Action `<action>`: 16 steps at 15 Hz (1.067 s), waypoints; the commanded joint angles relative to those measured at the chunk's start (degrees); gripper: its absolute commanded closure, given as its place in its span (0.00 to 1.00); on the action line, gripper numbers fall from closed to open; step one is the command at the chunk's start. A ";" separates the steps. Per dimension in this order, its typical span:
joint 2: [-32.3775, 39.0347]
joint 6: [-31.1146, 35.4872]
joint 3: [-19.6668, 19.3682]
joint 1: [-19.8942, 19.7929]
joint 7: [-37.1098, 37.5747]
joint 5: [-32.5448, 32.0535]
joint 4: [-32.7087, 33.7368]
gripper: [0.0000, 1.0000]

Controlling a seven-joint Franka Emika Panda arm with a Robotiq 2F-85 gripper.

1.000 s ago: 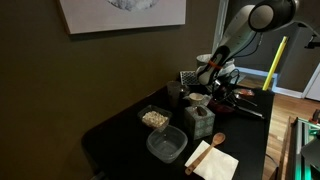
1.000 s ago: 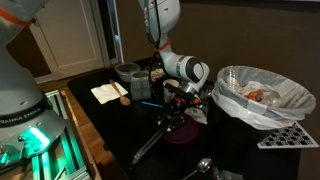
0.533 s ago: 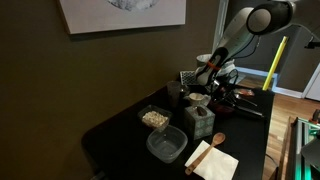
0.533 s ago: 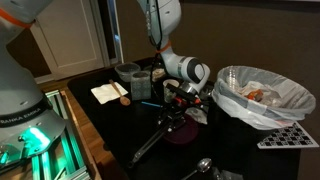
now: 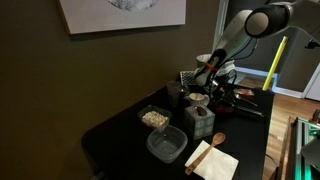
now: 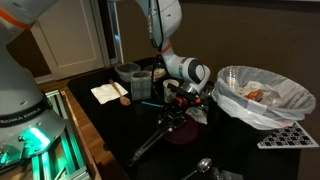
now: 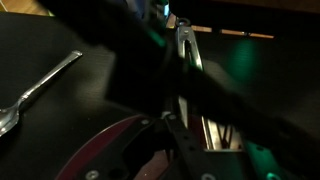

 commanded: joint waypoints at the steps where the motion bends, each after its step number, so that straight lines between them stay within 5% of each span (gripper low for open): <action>1: 2.47 -2.44 0.45 0.04 -0.62 -0.99 3.09 0.63; 10: 4.79 -4.83 0.71 0.52 -0.58 -1.28 5.61 0.59; 16: 5.86 -6.04 0.91 0.79 -0.50 -1.95 6.77 0.65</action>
